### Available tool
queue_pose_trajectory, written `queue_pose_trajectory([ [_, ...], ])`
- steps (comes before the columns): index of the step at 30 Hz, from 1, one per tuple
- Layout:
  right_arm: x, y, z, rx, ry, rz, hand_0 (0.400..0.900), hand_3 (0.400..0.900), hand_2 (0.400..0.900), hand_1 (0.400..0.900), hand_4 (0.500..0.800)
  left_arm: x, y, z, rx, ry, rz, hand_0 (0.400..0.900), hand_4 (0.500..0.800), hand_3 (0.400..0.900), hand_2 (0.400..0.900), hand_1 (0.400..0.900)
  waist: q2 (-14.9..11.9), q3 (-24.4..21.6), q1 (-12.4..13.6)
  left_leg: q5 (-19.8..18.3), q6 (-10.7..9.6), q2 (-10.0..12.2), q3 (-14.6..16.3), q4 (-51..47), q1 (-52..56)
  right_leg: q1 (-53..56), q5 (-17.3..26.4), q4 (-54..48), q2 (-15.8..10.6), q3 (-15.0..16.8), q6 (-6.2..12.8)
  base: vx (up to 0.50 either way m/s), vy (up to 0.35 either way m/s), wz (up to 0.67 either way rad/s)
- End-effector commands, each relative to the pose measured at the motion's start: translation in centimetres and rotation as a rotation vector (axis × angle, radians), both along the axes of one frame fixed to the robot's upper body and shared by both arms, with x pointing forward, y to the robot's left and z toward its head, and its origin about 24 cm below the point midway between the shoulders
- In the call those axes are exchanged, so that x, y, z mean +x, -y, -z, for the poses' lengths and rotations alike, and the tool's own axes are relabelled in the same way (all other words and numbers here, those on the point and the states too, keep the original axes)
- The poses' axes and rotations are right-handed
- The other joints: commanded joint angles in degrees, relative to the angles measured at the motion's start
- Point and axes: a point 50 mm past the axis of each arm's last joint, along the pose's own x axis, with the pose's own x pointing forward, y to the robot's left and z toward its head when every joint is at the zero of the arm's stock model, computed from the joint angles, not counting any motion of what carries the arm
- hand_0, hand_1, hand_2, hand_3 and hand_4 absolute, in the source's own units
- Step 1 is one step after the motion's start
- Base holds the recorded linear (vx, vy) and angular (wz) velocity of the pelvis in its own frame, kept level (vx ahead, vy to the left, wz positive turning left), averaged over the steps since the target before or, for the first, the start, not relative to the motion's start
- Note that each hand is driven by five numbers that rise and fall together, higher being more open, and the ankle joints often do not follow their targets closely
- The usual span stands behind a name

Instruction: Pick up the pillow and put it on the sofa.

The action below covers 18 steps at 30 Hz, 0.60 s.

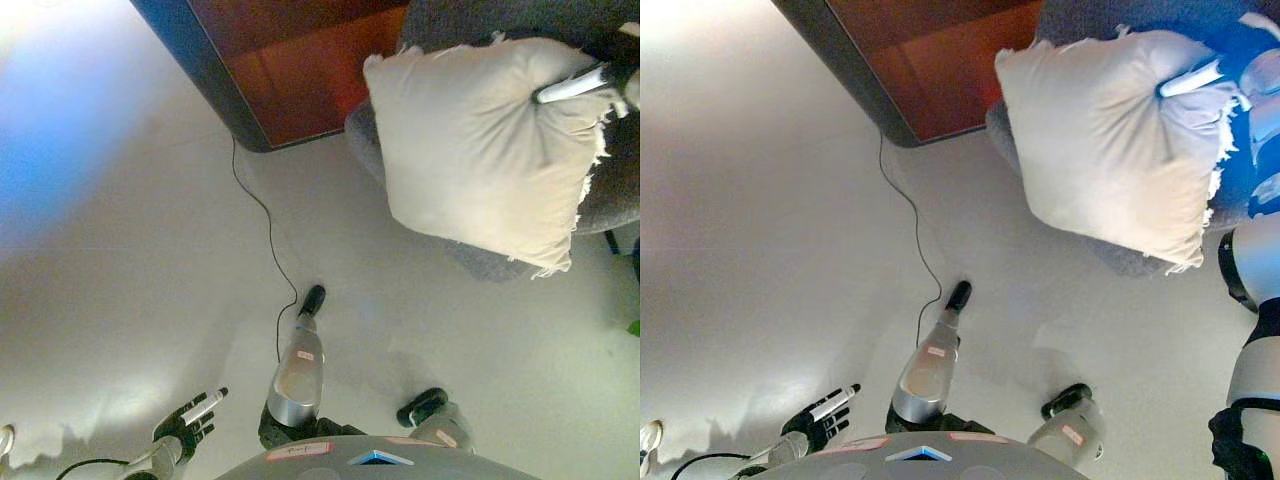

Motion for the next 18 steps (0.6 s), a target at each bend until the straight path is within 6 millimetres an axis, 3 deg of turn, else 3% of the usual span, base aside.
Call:
queue_pose_trajectory([
  [1,-1.5,1.0,-5.7,-0.14,0.165,0.12,0.9,0.9,0.9,0.9,0.8,-0.7,-2.3,-0.9,0.047,-0.011,0.005,0.9,0.8,0.9,0.9,0.9,1.93,-0.61,-0.72,2.05,1.68,3.99,-0.63,-6.16,2.64,-3.59,4.45,-3.76,0.07,2.43,-0.35,-0.04,0.112,-0.05],
  [6,-3.8,3.7,-6.4,-0.226,0.124,0.303,0.9,0.9,0.9,0.9,0.8,-0.9,-1.6,-0.6,0.002,-0.002,0.005,0.9,0.8,0.9,0.9,0.9,2.74,-1.59,-2.54,1.82,1.24,4.05,1.41,-6.39,4.91,-3.23,4.88,-3.97,-0.89,3.4,0.04,-0.01,0.1,-0.06],
  [11,-5.1,5.0,-7.0,-0.254,0.102,0.373,0.9,0.9,0.9,0.9,0.8,-1.1,-1.0,-0.3,-0.02,-0.015,0.018,0.9,0.8,0.9,0.9,0.9,2.37,-2.79,-3.99,1.62,0.58,4.68,3.28,-6.44,7.39,-0.57,5.68,-6.37,-0.6,3.25,0.13,0.02,0.042,-0.05],
  [18,-6.4,6.6,-6.4,-0.266,0.04,0.4,0.9,0.9,0.9,0.9,0.8,-2.4,-1.3,-0.3,-0.005,-0.071,0.012,0.9,0.8,0.9,0.9,0.9,-0.37,-6.33,-6.16,2.55,-0.58,6.38,6.09,-6.44,12.18,8.68,7.45,-14.07,2.72,1.41,0.25,0.11,-0.016,-0.13],
])
